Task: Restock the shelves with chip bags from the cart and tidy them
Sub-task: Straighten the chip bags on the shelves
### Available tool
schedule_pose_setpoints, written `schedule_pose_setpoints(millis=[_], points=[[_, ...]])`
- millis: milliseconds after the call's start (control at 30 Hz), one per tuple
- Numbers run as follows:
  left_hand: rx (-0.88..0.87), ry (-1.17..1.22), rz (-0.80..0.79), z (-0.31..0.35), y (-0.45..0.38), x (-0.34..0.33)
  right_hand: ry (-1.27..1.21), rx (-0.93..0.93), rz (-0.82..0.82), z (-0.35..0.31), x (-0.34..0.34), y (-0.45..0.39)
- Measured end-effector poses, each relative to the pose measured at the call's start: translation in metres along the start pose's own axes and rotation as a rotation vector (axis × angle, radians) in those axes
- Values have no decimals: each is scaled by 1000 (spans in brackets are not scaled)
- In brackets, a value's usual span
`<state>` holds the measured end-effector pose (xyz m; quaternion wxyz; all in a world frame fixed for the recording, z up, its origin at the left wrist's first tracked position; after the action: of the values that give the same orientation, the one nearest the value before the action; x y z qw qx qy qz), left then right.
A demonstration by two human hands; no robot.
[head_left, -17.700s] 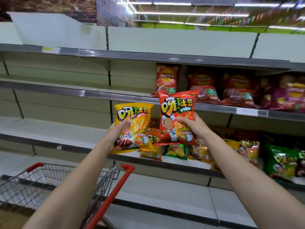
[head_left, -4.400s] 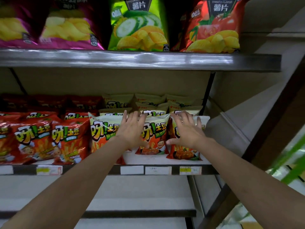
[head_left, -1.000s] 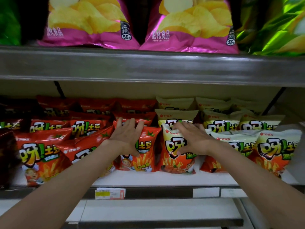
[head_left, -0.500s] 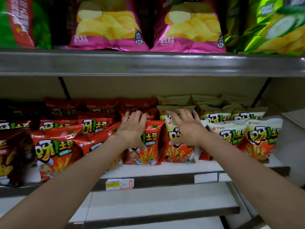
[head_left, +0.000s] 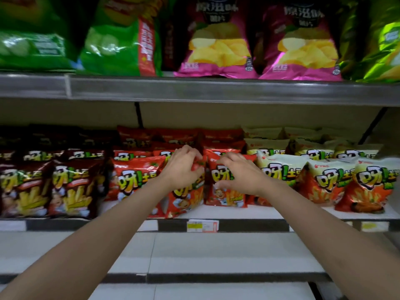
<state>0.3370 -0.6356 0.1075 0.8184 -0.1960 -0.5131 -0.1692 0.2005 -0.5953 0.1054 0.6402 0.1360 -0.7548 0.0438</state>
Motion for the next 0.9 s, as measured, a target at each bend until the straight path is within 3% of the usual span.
schedule_pose_setpoints(millis=[267, 433, 533, 633, 800, 900], points=[[304, 157, 72, -114, -7, 66, -150, 6, 55, -51, 2, -77], [467, 24, -202, -178, -17, 75, -174, -122, 47, -58, -5, -136], [468, 7, -364, -205, -29, 70, -150, -157, 17, -60, -12, -165], [481, 35, -430, -230, -40, 64, -122, -192, -30, -64, -21, -187], [482, -24, -671, -253, -45, 35, -73, -247, -225, -67, -44, -208], [446, -26, -705, -262, -47, 23, -17, -254, -266, -69, -47, -212]])
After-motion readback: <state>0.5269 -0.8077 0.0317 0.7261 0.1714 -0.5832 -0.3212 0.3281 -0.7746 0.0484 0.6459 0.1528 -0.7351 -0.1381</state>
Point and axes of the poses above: each hand's wrist, its own y-axis away from the middle knuckle, its own x-axis out of the back of the hand, z = x × y, the point moved 7 cm from there along -y, towards the middle knuckle, and after that the axes turned 4 degrees about -z, right-handed, at the moved point
